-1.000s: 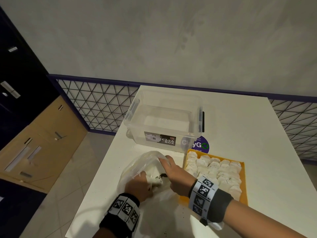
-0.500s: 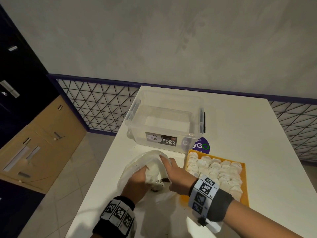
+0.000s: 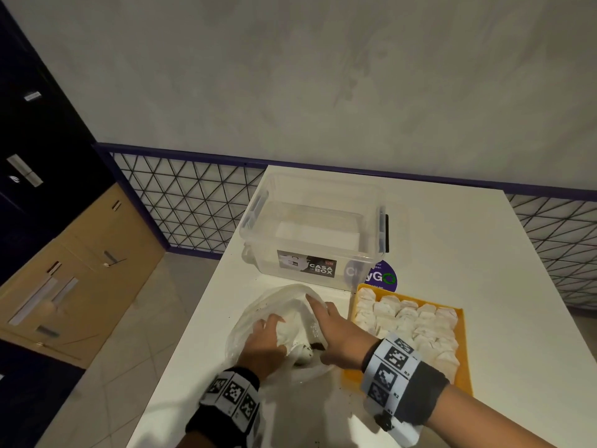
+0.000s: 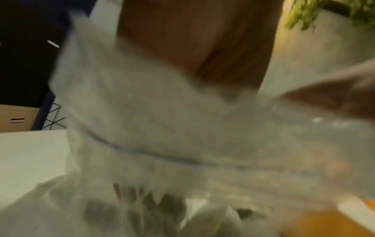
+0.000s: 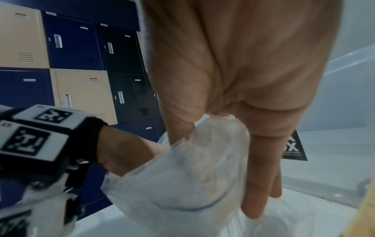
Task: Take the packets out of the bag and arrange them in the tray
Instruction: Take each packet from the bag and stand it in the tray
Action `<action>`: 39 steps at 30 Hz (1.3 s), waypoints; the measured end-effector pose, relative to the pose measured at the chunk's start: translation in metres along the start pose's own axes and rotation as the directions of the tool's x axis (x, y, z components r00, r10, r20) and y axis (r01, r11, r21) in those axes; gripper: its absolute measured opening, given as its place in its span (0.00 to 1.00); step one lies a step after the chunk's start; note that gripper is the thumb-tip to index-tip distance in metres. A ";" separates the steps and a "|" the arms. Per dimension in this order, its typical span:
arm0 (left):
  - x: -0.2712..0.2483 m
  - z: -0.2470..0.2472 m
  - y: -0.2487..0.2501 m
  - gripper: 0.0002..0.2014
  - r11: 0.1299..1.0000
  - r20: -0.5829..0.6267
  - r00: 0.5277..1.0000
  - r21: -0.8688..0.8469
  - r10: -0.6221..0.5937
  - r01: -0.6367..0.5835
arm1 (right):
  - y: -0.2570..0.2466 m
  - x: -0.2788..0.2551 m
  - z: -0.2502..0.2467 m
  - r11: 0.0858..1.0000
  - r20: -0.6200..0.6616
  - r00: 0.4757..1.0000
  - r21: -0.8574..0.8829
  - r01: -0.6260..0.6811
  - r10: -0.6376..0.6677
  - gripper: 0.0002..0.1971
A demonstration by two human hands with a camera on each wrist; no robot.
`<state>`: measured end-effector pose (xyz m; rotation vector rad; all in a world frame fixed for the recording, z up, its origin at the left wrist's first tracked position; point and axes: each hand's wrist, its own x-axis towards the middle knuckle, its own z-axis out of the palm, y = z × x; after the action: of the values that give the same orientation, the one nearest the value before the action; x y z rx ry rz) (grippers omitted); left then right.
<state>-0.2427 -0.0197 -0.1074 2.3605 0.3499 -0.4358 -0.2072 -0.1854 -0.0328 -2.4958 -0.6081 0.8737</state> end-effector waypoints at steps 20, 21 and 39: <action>0.013 0.015 -0.013 0.32 0.932 -0.014 0.994 -0.347 0.109 -0.108 | -0.003 0.004 0.013 0.994 -0.119 0.988 0.036 0.103 -0.099 0.48; 0.015 0.014 -0.017 0.32 0.919 -0.030 0.995 -0.379 0.100 -0.104 | -0.004 0.005 0.014 0.993 -0.123 0.987 0.039 0.110 -0.105 0.48; 0.018 -0.028 -0.003 0.21 0.640 0.280 0.929 -0.674 -0.243 0.370 | -0.002 0.021 0.030 0.989 -0.188 0.972 0.000 0.147 -0.144 0.50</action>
<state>-0.2211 0.0043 -0.0971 1.4724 0.7113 -0.5294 -0.2127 -0.1654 -0.0626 -2.4488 -0.7071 0.5787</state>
